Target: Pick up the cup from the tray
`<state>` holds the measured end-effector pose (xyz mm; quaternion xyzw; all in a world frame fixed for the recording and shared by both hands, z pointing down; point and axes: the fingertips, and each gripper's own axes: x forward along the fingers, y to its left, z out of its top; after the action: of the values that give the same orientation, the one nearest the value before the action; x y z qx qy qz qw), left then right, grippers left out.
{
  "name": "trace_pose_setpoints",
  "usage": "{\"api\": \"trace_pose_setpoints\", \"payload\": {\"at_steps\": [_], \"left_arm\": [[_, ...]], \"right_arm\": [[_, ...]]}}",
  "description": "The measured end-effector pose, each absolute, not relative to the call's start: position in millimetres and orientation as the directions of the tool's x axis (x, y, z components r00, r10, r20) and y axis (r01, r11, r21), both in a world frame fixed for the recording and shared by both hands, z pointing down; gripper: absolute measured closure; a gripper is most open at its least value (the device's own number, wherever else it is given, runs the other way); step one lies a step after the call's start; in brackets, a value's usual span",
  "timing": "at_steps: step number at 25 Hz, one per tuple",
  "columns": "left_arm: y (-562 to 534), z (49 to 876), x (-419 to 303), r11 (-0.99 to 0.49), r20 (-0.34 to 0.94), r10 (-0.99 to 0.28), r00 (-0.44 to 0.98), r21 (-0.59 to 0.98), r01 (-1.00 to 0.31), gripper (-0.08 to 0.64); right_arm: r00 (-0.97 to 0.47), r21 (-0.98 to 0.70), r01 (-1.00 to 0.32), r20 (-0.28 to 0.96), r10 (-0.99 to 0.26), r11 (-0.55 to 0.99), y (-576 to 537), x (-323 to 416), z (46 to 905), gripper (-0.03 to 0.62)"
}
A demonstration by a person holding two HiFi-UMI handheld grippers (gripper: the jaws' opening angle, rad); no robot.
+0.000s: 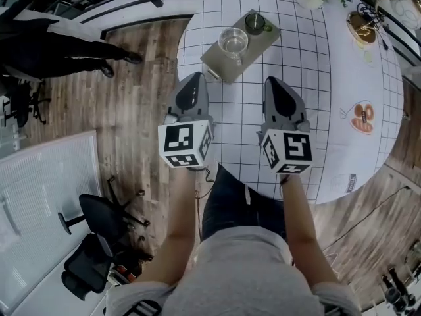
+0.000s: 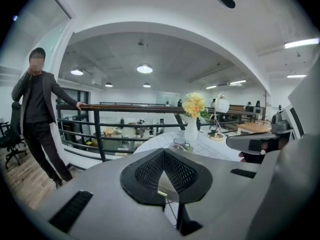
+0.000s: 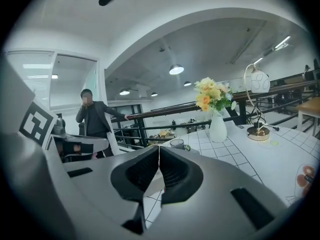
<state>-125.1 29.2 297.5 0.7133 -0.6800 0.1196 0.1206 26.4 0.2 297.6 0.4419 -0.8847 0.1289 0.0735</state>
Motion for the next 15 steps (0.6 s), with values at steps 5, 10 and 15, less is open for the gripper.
{"api": "trace_pose_setpoints", "payload": {"at_steps": [5, 10, 15], "left_arm": [[7.4, 310.3, -151.1, -0.083, 0.353, -0.931, 0.091, 0.037, -0.996, 0.552], [-10.4, 325.8, -159.5, -0.126, 0.368, -0.92, 0.138, 0.057, -0.99, 0.552], [-21.2, 339.0, -166.2, -0.155, 0.381, -0.908, 0.171, 0.073, -0.985, 0.552]], "right_arm": [[-0.589, -0.148, -0.807, 0.286, -0.756, 0.572, -15.3, -1.3, 313.7, 0.583], [-0.588, -0.13, -0.803, 0.328, -0.739, 0.582, -27.3, -21.5, 332.4, 0.581], [-0.588, -0.137, -0.798, 0.385, -0.711, 0.587, -34.5, -37.3, 353.8, 0.581]]}}
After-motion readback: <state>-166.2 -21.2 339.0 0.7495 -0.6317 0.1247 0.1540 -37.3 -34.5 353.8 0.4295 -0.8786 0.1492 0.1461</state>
